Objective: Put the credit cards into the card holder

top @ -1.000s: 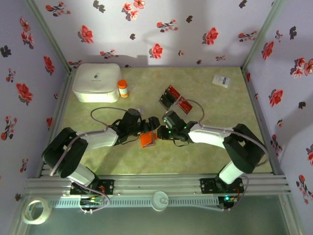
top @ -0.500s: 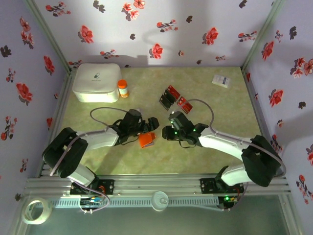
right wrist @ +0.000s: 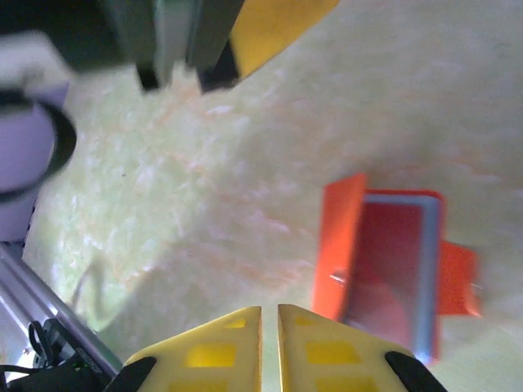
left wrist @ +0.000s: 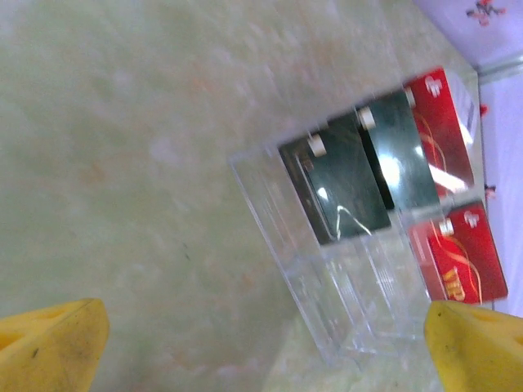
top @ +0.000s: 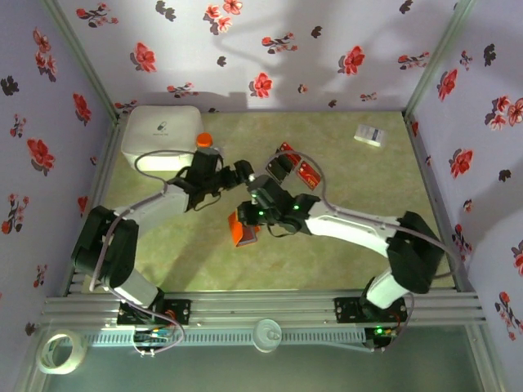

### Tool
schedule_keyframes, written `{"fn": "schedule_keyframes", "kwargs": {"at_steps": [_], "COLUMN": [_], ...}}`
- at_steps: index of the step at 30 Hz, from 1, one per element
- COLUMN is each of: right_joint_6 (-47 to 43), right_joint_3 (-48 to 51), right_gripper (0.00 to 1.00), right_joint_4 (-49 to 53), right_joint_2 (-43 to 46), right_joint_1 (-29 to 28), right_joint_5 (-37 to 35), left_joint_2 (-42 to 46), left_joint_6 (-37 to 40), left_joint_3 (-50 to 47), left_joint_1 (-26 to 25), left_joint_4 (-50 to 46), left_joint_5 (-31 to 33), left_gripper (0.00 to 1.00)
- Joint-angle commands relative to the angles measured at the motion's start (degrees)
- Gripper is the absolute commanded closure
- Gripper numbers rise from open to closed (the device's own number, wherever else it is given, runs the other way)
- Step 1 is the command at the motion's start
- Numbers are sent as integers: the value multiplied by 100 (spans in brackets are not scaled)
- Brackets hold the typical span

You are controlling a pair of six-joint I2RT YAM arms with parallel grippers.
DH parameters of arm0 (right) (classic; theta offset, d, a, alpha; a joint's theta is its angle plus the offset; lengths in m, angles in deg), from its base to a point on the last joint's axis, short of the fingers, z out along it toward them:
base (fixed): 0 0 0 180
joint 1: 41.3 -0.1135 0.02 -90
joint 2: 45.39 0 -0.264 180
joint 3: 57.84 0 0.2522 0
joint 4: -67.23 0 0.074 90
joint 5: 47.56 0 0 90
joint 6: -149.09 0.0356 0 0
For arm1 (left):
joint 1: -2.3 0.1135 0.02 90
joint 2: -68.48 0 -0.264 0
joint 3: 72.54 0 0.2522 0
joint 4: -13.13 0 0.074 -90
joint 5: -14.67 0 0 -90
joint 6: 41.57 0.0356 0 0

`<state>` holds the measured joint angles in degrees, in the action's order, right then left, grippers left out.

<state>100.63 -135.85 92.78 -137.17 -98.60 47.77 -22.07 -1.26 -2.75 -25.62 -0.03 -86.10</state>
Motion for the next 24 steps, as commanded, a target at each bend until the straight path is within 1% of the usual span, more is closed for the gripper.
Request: {"fn": "schedule_keyframes", "kwargs": {"at_steps": [1,3,5,8,12,17,24], "right_joint_6": [-196,-289,-317,-260,-160,-61,75], "right_joint_3": [-518,-667,-609,-300,158,558,917], "right_gripper": [90,92,93,94,96,97,98], "right_joint_4": [137,259,275,73,-193,-450,-709], "right_joint_2": [-679,-951,-1039,-1040,-1039,-1115,-1085], "right_joint_1": [-141,-125,-48,145,360,495,545], "right_joint_5": [225,131,14,69,145,224,241], "left_joint_2": [-53,17,157,364,573,820,885], "left_joint_6": [306,284,416,686,818,1108,1409], "left_joint_3": [264,333,345,276,-128,-641,-992], "left_joint_1": [520,809,938,968,920,606,-145], "left_joint_4": [-570,-798,-1031,-1435,-1709,-1929,-2163], "left_joint_5": [-213,-320,-356,-356,-453,-393,183], "left_gripper": [0,0,0,0,0,0,0]}}
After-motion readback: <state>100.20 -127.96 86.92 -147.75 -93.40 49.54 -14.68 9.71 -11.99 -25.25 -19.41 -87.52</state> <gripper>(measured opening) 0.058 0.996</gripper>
